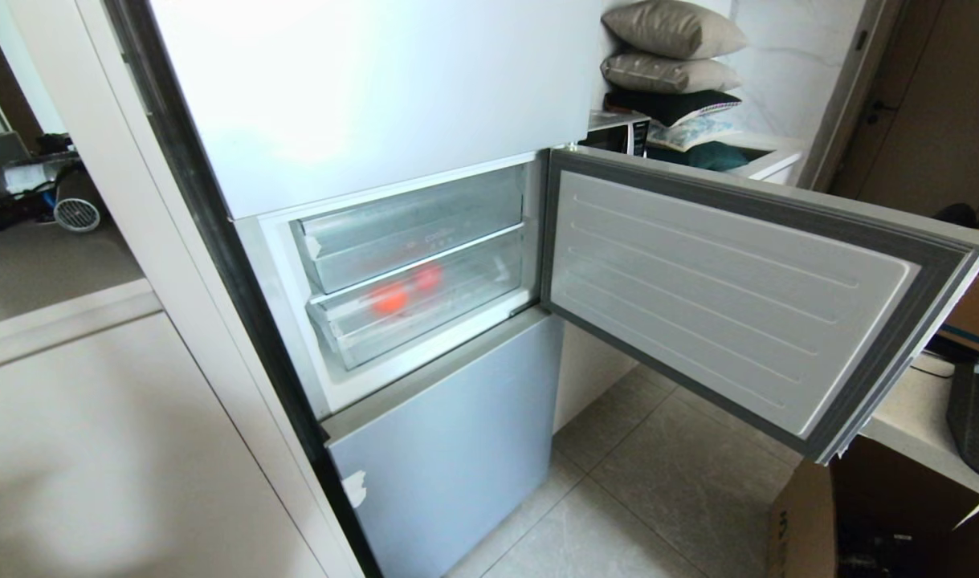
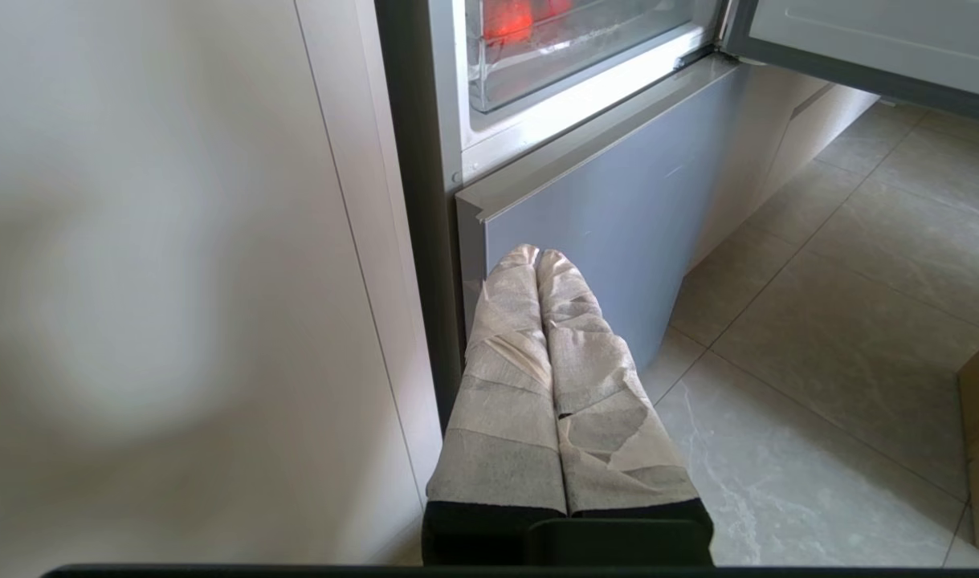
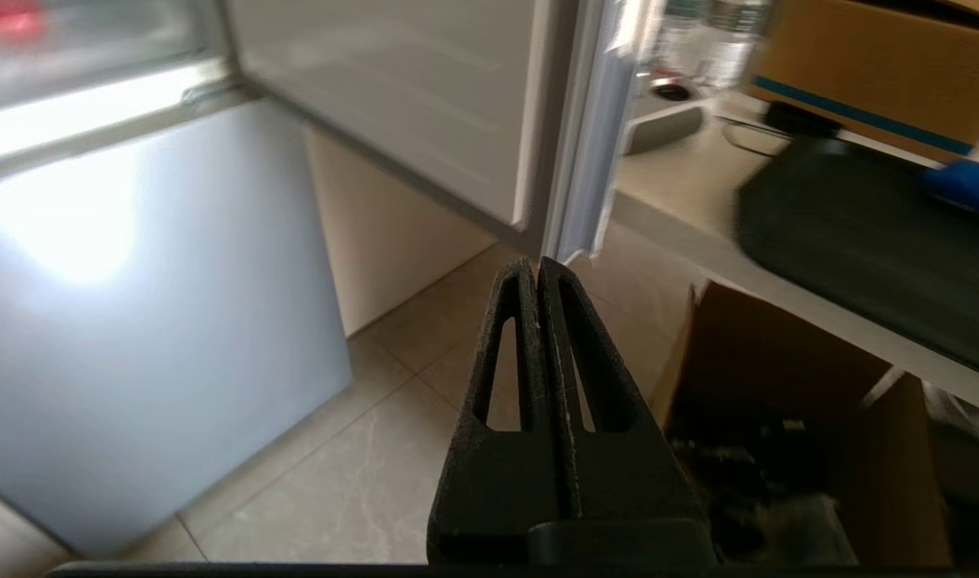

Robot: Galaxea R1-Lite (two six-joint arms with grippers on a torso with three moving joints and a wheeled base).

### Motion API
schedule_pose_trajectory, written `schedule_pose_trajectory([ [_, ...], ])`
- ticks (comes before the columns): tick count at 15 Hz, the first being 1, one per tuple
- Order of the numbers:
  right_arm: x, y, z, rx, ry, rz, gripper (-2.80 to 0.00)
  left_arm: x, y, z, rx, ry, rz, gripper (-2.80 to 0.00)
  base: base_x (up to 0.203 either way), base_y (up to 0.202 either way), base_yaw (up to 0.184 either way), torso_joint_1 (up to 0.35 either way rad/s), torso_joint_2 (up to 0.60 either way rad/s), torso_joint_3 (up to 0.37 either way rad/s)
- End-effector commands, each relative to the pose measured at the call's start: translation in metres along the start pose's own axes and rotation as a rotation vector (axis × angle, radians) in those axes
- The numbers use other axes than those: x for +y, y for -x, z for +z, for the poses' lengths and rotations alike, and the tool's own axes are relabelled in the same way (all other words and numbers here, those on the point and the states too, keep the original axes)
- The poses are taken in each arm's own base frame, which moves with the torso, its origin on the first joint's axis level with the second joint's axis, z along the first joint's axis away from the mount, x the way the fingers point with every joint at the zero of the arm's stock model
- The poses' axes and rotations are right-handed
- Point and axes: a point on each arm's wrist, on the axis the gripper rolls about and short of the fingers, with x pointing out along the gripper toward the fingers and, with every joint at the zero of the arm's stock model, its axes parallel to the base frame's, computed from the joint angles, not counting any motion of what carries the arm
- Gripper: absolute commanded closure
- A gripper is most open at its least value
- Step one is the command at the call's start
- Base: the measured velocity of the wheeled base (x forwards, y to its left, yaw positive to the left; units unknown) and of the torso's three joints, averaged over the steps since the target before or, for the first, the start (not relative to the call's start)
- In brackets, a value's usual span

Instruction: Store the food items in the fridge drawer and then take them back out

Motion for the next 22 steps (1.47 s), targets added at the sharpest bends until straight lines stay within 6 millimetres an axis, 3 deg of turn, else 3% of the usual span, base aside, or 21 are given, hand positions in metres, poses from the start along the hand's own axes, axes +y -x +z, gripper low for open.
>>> schedule_pose_trajectory([
  [1, -0.001, -0.014, 0.04, 0.089, -0.055, -0.063, 0.0, 0.0, 0.0, 0.0, 0.0, 0.0, 0.0, 0.0, 0.0, 0.0, 0.0, 0.0, 0.0, 0.0],
  [4, 0.002, -0.053, 0.077, 0.197, -0.19, -0.171, 0.0, 0.0, 0.0, 0.0, 0.0, 0.0, 0.0, 0.0, 0.0, 0.0, 0.0, 0.0, 0.0, 0.0],
  [7, -0.001, -0.11, 0.087, 0.194, -0.329, -0.324, 0.0, 0.0, 0.0, 0.0, 0.0, 0.0, 0.0, 0.0, 0.0, 0.0, 0.0, 0.0, 0.0, 0.0],
  [11, -0.049, -0.16, 0.08, 0.078, -0.441, -0.523, 0.0, 0.0, 0.0, 0.0, 0.001, 0.0, 0.0, 0.0, 0.0, 0.0, 0.0, 0.0, 0.0, 0.0],
  [13, -0.08, -0.172, 0.076, 0.089, -0.486, -0.501, 0.0, 0.0, 0.0, 0.0, 0.001, 0.0, 0.0, 0.0, 0.0, 0.0, 0.0, 0.0, 0.0, 0.0],
  [15, -0.103, -0.186, 0.085, 0.073, -0.502, -0.43, 0.0, 0.0, 0.0, 0.0, 0.001, 0.0, 0.0, 0.0, 0.0, 0.0, 0.0, 0.0, 0.0, 0.0],
  [18, -0.125, -0.21, 0.083, 0.098, -0.51, -0.401, 0.0, 0.0, 0.0, 0.0, 0.001, 0.0, 0.0, 0.0, 0.0, 0.0, 0.0, 0.0, 0.0, 0.0],
  [22, -0.144, -0.257, 0.076, 0.157, -0.492, -0.323, 0.0, 0.0, 0.0, 0.0, 0.001, 0.0, 0.0, 0.0, 0.0, 0.0, 0.0, 0.0, 0.0, 0.0],
])
